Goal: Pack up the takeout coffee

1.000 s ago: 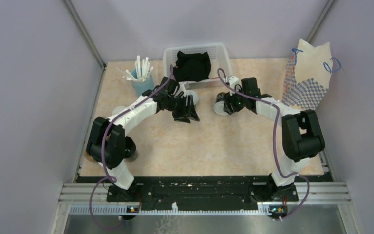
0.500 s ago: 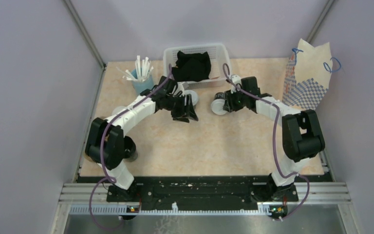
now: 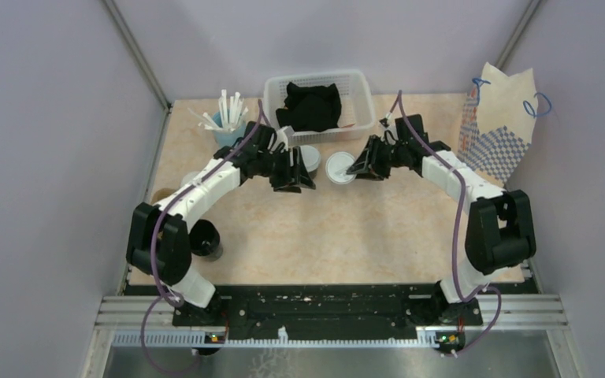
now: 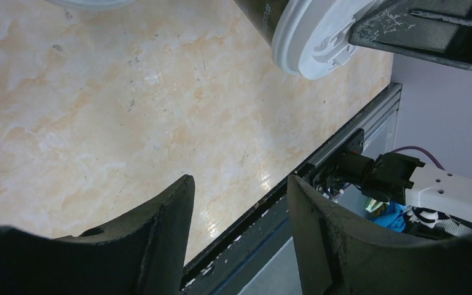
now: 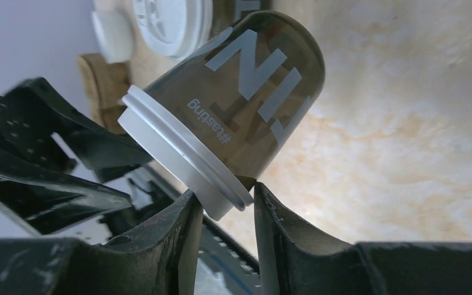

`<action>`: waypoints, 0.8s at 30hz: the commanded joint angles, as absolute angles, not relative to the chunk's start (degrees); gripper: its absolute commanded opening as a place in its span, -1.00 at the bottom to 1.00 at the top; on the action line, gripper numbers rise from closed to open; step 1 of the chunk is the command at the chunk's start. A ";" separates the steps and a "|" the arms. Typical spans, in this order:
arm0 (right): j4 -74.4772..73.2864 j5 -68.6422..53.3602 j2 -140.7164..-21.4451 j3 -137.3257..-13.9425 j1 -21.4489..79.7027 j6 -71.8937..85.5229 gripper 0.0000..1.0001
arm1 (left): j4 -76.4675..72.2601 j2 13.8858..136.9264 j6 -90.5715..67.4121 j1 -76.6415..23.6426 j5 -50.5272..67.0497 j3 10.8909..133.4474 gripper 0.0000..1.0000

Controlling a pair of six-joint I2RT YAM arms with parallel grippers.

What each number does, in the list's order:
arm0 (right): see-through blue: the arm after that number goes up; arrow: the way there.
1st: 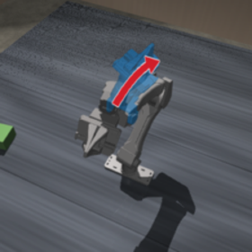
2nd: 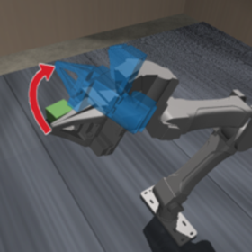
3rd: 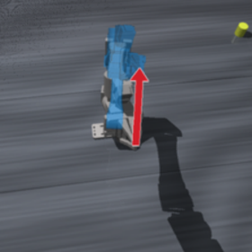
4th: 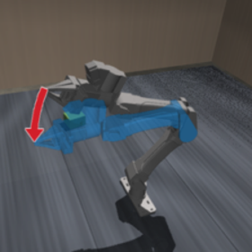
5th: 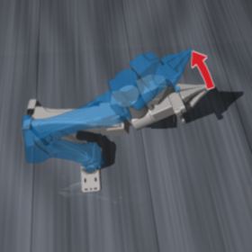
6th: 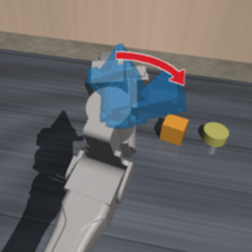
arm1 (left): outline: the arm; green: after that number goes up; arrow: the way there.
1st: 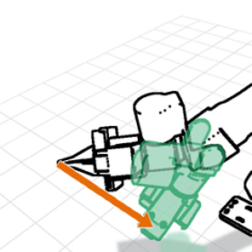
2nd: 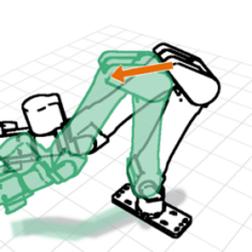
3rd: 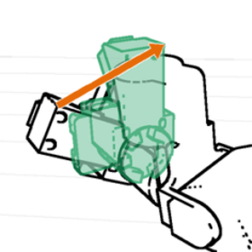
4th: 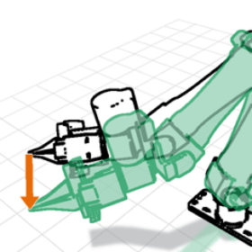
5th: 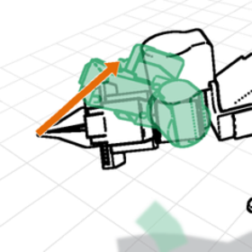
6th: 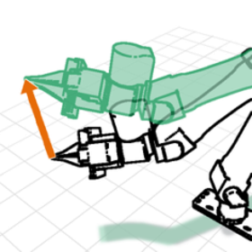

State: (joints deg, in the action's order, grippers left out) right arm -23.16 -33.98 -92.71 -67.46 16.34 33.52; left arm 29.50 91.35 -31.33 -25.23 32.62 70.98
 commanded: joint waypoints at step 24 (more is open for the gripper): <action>-23.10 -43.51 -106.32 -74.26 12.87 68.07 -0.25 | 22.21 81.70 -36.37 -23.47 30.70 67.13 0.29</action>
